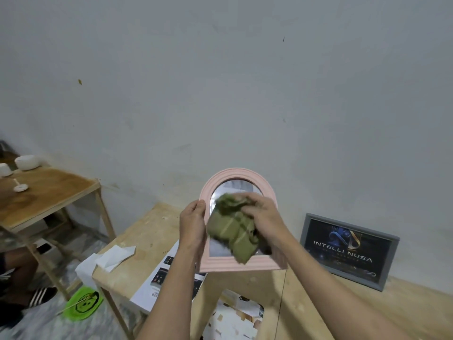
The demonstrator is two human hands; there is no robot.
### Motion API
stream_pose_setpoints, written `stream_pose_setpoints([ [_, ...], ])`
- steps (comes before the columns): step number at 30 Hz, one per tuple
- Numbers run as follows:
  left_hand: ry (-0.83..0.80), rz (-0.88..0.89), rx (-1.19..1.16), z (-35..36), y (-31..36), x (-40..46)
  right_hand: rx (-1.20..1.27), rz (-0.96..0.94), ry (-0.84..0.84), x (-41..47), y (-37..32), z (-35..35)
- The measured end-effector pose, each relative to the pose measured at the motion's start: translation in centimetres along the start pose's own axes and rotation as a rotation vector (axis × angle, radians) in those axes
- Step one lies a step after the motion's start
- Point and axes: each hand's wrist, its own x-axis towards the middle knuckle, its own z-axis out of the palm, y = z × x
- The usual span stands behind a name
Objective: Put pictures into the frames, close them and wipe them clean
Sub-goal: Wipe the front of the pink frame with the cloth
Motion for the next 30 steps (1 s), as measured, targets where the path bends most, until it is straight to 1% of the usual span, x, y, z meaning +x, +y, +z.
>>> stream_pose_setpoints([
  [1,-0.020,0.002,0.012,0.3,0.1,-0.1,-0.126,-0.119,0.138,1.1,-0.3,-0.8],
  [2,-0.037,-0.001,0.037,0.6,0.1,-0.2,-0.357,-0.281,0.235,2.1,-0.3,-1.6],
  [3,-0.051,0.002,0.048,0.9,0.1,-0.3,-0.660,-0.451,0.290,2.9,-0.1,-2.3],
  [4,-0.055,0.013,0.049,1.2,0.2,-0.5,-0.935,-0.563,0.310,3.5,0.5,-2.8],
  [5,-0.053,0.032,0.055,1.5,0.3,-0.7,-1.121,-0.606,0.307,3.7,0.9,-3.0],
  [6,-0.045,0.052,0.065,1.8,0.3,-0.9,-1.229,-0.613,0.287,3.7,1.5,-3.0],
  [7,-0.038,0.066,0.071,2.1,0.4,-1.0,-1.276,-0.585,0.258,3.3,1.8,-2.6],
  [11,-0.004,0.047,0.069,2.3,-0.1,-0.9,-1.248,-0.351,0.141,2.3,3.9,-0.9],
  [14,-0.004,0.027,0.056,2.2,-0.7,-1.2,-1.227,-0.312,0.084,2.6,4.7,-0.9],
  [17,-0.026,0.034,0.025,2.5,-0.6,-1.7,-1.166,-0.433,0.137,2.8,4.0,-0.4],
  [18,-0.031,0.036,0.013,2.6,-0.4,-1.6,-1.119,-0.505,0.121,2.8,3.7,0.1],
  [20,-0.025,0.026,-0.035,2.5,-0.1,-1.1,-1.017,-0.644,0.009,2.1,3.6,0.7],
  [21,-0.017,0.013,-0.075,2.4,0.1,-0.7,-0.982,-0.683,-0.067,1.5,3.7,0.7],
  [24,0.035,-0.011,-0.100,1.5,0.8,0.6,-0.969,-0.763,-0.272,-0.8,5.0,0.0],
  [27,0.031,0.033,-0.082,1.1,1.1,0.8,-0.975,-0.798,-0.465,-3.3,6.0,-0.5],
  [29,0.018,0.029,-0.049,0.9,0.7,0.6,-0.910,-0.808,-0.479,-4.0,4.6,-0.8],
  [30,0.006,0.026,-0.050,0.8,0.4,0.7,-0.836,-0.805,-0.420,-3.9,3.1,-0.8],
])
